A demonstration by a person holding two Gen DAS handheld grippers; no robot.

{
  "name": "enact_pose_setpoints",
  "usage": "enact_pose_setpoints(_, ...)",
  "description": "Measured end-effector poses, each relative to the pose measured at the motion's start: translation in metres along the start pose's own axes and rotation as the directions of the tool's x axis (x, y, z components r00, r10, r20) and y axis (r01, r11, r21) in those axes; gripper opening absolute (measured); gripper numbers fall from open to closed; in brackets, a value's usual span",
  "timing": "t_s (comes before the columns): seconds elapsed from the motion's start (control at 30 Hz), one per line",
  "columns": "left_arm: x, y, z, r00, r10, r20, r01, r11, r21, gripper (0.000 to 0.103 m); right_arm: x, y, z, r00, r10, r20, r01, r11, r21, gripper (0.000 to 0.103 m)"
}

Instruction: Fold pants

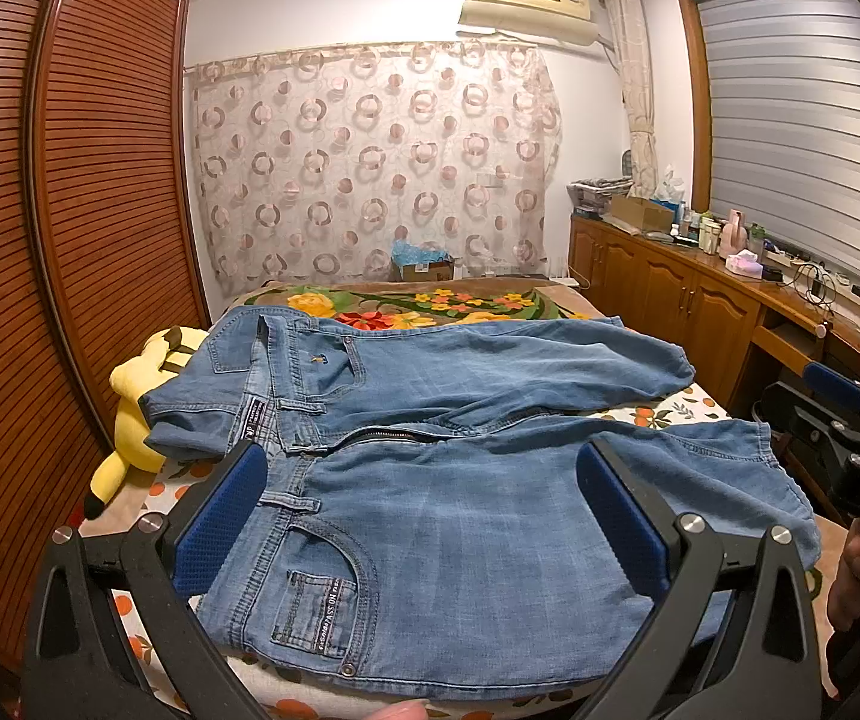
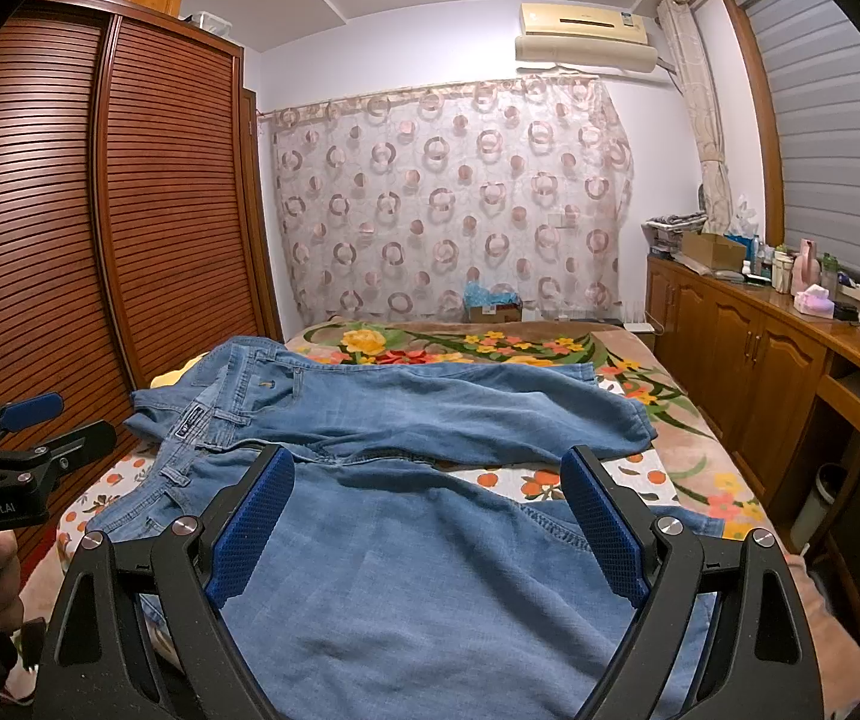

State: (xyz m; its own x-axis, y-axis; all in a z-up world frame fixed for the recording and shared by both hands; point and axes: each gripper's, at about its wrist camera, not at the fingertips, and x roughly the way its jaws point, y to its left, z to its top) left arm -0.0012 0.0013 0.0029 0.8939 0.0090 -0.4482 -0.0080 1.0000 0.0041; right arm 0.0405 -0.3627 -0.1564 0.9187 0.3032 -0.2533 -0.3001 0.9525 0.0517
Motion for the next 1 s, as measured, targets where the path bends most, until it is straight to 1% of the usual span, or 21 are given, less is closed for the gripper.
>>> enact_pose_setpoints(0.27, -0.003, 0.001, 0.003, 1.000, -0.002, -0.005, 0.002, 1.000, 0.002, 0.103, -0.001, -0.002, 0.000, 1.000, 0.000, -0.001, 0.000, 1.000, -0.001, 0.091)
enact_pose_setpoints(0.33, 0.001, 0.000, 0.005, 1.000, -0.006, -0.017, 0.006, 1.000, 0.006, 0.103, -0.001, -0.003, 0.005, 1.000, -0.001, -0.005, 0.001, 1.000, -0.005, 0.091)
enact_pose_setpoints(0.43, 0.006, -0.001, 0.007, 0.999, -0.013, -0.041, 0.013, 1.000, 0.008, 0.103, 0.003, -0.007, 0.003, 1.000, -0.009, -0.021, 0.009, 1.000, -0.004, 0.091)
enact_pose_setpoints(0.47, 0.006, -0.005, 0.002, 0.998, -0.018, -0.052, 0.018, 1.000, 0.009, 0.103, 0.005, -0.009, 0.002, 1.000, -0.010, -0.026, 0.010, 1.000, -0.003, 0.091)
enact_pose_setpoints(0.7, 0.025, 0.005, -0.016, 0.992, -0.030, -0.121, 0.032, 0.999, 0.011, 0.103, 0.018, -0.021, 0.003, 0.995, -0.056, -0.077, 0.056, 0.998, -0.005, 0.091)
enact_pose_setpoints(1.0, 0.047, 0.034, -0.034, 0.984, -0.028, -0.174, 0.028, 1.000, -0.005, 0.103, 0.026, -0.029, 0.005, 0.982, -0.122, -0.147, 0.124, 0.992, 0.000, 0.091)
